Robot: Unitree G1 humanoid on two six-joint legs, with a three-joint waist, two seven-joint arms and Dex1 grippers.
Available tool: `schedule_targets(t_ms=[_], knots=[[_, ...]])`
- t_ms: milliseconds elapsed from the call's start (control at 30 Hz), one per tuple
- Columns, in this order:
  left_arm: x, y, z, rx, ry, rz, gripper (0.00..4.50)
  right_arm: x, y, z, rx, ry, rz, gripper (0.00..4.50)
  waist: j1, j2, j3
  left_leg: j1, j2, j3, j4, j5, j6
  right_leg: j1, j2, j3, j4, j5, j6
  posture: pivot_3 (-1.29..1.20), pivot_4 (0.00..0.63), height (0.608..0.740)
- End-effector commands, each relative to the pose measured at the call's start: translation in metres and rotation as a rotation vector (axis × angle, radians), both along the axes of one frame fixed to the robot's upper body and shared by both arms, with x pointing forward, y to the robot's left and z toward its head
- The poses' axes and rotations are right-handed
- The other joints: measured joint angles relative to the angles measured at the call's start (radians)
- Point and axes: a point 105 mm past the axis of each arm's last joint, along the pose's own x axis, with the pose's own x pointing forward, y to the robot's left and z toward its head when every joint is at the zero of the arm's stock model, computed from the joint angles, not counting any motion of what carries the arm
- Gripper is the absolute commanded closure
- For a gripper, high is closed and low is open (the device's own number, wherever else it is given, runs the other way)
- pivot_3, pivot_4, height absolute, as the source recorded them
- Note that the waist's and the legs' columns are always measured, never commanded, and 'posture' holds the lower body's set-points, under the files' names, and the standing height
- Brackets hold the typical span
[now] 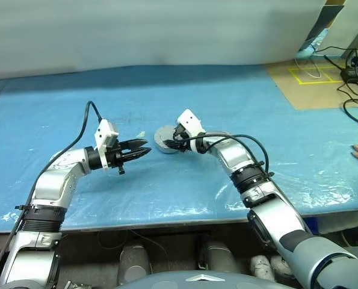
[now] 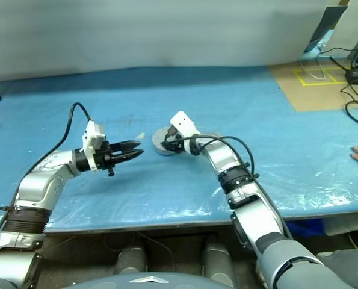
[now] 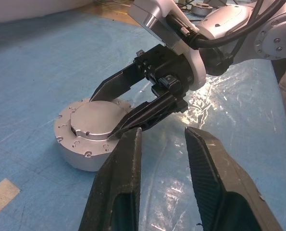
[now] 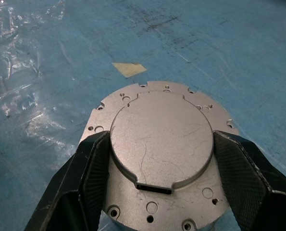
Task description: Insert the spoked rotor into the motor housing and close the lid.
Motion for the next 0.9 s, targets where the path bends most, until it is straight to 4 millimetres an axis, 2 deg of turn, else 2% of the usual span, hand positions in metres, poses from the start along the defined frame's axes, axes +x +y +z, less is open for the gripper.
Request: schedule_targets(t_ms=[33, 167, 300, 433, 533, 700, 900], knots=[[0.003, 0.003, 0.012, 0.005, -0.057, 0.003, 3.04, -0.013, -0.047, -0.07, -0.207, 0.2, -0.138, 1.51, 0.0, 0.0, 0.0, 0.0, 0.0, 0.0, -0.001, 0.0, 0.0, 0.0, 0.0, 0.0, 0.0, 0.0, 0.0, 0.0, 0.15, 0.74], [0.015, 0.009, 0.013, 0.011, -0.071, 0.055, 3.04, -0.023, -0.046, -0.076, -0.225, 0.203, -0.086, 1.51, 0.002, 0.001, -0.003, 0.0, 0.0, 0.0, -0.003, 0.0, 0.0, 0.0, 0.0, 0.0, 0.0, 0.0, 0.0, 0.0, 0.15, 0.74], [0.033, 0.011, 0.014, 0.02, -0.09, 0.119, 3.04, -0.045, -0.033, -0.064, -0.132, 0.207, 0.087, 1.51, 0.012, 0.001, -0.003, -0.002, 0.0, 0.0, -0.005, 0.0, 0.0, 0.0, 0.0, 0.0, -0.001, -0.001, 0.001, 0.0, 0.15, 0.74], [0.033, 0.004, 0.013, 0.018, -0.104, 0.087, 3.04, -0.073, -0.038, -0.066, -0.155, 0.22, 0.241, 1.51, 0.012, -0.002, -0.006, -0.005, -0.001, 0.0, -0.004, 0.003, -0.005, 0.0, 0.0, 0.001, -0.003, -0.004, 0.0, 0.0, 0.15, 0.74], [0.032, -0.001, 0.012, 0.021, -0.103, 0.061, 3.04, -0.083, -0.042, -0.062, -0.156, 0.225, 0.298, 1.51, 0.012, -0.005, -0.008, -0.006, -0.001, 0.0, -0.01, 0.002, -0.007, 0.0, 0.001, 0.0, -0.005, -0.006, 0.003, 0.0, 0.15, 0.74], [0.019, -0.011, 0.005, 0.043, -0.077, -0.038, 3.04, -0.079, -0.045, -0.048, -0.125, 0.188, 0.302, 1.51, 0.011, -0.005, -0.008, -0.005, 0.002, -0.001, -0.013, 0.0, -0.011, 0.0, 0.004, -0.002, -0.005, -0.012, 0.003, 0.0, 0.15, 0.74], [0.021, -0.025, -0.015, 0.079, -0.042, -0.06, 3.04, -0.071, -0.04, -0.039, -0.085, 0.148, 0.273, 1.51, 0.012, -0.005, -0.008, -0.005, 0.002, -0.001, -0.013, -0.002, -0.012, 0.0, 0.003, -0.002, -0.002, -0.015, -0.002, 0.0, 0.15, 0.74]])
